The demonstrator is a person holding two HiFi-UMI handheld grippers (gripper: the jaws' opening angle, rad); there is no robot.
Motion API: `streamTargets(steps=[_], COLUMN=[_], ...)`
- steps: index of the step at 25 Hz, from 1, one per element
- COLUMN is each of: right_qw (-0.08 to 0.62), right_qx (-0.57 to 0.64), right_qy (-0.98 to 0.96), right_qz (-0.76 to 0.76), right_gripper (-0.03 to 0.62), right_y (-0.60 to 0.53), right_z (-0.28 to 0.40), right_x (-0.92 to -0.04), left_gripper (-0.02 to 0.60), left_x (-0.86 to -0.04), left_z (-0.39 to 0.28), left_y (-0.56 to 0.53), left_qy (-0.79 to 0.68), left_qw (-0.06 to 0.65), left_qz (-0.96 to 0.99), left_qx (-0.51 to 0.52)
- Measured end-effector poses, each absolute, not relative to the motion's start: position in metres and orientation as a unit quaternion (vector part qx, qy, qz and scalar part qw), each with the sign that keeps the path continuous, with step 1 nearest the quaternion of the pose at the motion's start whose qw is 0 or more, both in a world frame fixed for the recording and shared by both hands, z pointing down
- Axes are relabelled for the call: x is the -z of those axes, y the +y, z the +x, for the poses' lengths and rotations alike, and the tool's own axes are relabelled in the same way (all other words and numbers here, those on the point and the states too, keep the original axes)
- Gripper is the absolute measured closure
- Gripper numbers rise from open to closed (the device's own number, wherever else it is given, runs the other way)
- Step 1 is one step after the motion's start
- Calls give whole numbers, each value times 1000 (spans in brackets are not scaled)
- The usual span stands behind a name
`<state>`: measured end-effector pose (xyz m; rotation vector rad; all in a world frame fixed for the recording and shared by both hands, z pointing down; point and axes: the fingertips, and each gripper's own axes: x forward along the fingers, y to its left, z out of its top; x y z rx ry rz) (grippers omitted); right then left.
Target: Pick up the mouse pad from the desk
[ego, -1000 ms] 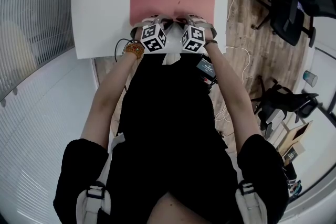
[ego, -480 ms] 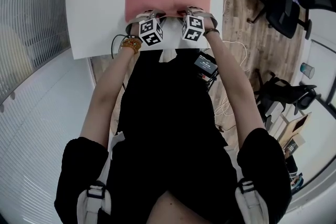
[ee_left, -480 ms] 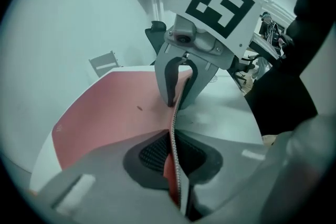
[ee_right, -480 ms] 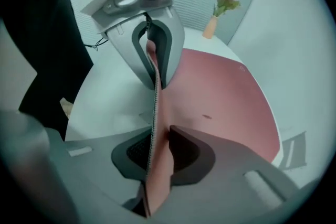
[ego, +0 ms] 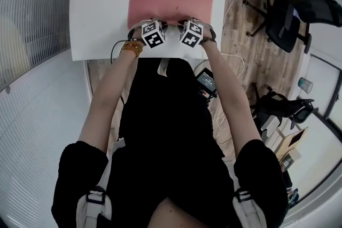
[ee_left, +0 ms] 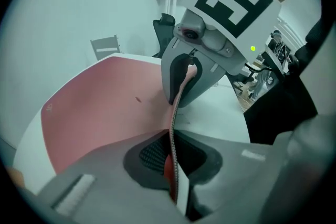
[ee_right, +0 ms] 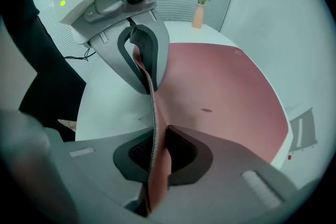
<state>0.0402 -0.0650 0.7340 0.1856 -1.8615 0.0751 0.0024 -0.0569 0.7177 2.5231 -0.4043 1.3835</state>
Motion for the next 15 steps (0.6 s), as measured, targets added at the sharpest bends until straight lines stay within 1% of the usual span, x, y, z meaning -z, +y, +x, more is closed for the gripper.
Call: streamTargets(steps=[7, 15], right_qw=[579, 569], right_qx=[-70, -86], right_qy=[-809, -813], right_qz=[79, 88], right_gripper=[551, 551], right_y=[-53, -35], right_z=[45, 47], right_x=[-730, -730], left_gripper=[564, 563], left_x=[-713, -715], left_z=[8, 11], left_y=[-45, -26], left_qy=[-167, -185], left_qw=[140, 169], left_qz=[852, 839], left_qx=[-477, -483])
